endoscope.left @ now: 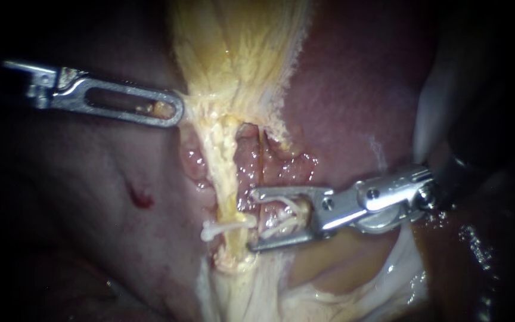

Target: Clipping second clip left tube

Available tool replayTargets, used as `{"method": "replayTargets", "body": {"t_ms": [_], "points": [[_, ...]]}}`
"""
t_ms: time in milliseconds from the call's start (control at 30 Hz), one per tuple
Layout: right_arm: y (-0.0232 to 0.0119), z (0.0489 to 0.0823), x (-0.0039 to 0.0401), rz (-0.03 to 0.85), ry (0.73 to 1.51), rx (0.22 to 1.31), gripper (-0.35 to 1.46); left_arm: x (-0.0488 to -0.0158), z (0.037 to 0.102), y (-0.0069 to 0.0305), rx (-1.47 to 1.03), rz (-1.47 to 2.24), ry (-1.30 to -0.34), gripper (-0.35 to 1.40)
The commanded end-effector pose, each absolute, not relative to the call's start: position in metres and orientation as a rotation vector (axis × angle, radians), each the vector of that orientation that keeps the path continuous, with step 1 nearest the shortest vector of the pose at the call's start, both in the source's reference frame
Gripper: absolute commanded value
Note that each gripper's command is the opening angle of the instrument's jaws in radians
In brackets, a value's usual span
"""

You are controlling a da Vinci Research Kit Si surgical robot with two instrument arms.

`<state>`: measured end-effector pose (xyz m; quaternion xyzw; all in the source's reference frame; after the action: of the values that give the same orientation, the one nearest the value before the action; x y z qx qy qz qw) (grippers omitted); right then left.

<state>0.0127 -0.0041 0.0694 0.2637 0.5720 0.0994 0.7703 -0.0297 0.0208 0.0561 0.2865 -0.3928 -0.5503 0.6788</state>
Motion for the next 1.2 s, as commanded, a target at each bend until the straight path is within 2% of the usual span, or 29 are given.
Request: {"method": "replayTargets", "body": {"t_ms": [33,433,833,1200], "points": [[-0.0041,0.0698,0.0129,0.219,1.24,0.578,0.5,-0.0297,0.0561,0.0208,0.643,-1.236,-0.882,-0.35],[-0.0032,0.0725,0.0128,0.241,1.232,0.601,0.5,-0.0297,0.0561,0.0208,0.642,-1.236,-0.882,-0.35],[-0.0033,0.0723,0.0132,0.256,1.259,0.646,0.5,-0.0298,0.0561,0.0207,0.642,-1.237,-0.882,-0.35],[-0.0035,0.0715,0.0164,0.259,1.296,0.702,0.5,-0.0299,0.0562,0.0207,0.638,-1.239,-0.882,-0.35]]}}
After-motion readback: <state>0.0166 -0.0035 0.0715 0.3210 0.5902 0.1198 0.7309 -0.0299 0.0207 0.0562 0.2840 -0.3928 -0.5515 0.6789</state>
